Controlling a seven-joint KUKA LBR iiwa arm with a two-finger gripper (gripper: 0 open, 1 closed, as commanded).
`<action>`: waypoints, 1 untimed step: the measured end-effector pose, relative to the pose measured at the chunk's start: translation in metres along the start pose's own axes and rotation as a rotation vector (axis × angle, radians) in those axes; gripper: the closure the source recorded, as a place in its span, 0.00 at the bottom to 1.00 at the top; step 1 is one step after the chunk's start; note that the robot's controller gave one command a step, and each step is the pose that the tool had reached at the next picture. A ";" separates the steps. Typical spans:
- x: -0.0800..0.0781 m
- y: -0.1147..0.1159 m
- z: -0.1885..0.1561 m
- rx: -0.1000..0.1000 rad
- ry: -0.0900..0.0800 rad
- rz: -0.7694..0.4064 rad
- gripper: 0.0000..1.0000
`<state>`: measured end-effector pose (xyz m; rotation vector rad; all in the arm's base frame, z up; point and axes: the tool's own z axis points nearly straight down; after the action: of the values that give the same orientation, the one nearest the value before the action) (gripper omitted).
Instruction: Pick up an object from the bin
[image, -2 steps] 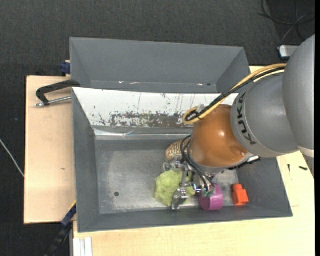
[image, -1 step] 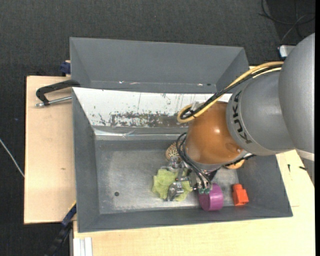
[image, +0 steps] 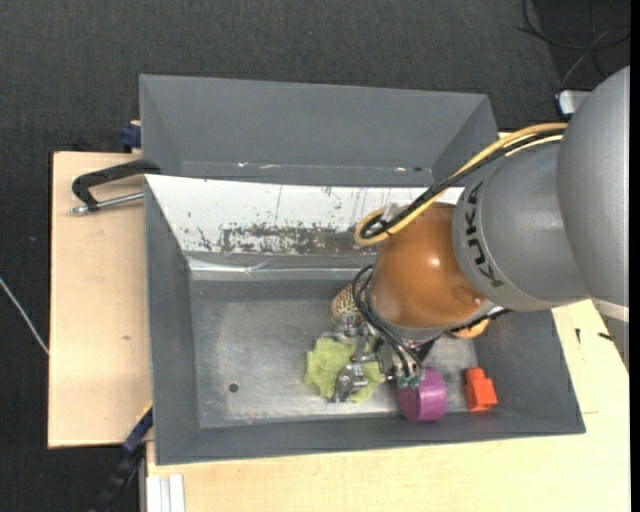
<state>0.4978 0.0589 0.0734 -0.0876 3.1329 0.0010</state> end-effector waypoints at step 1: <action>0.001 0.000 -0.003 0.000 0.004 0.000 1.00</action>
Offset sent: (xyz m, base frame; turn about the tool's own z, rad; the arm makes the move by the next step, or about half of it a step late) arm 0.0000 -0.0002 0.0038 0.0000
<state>0.4968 0.0589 0.0768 -0.0878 3.1365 0.0006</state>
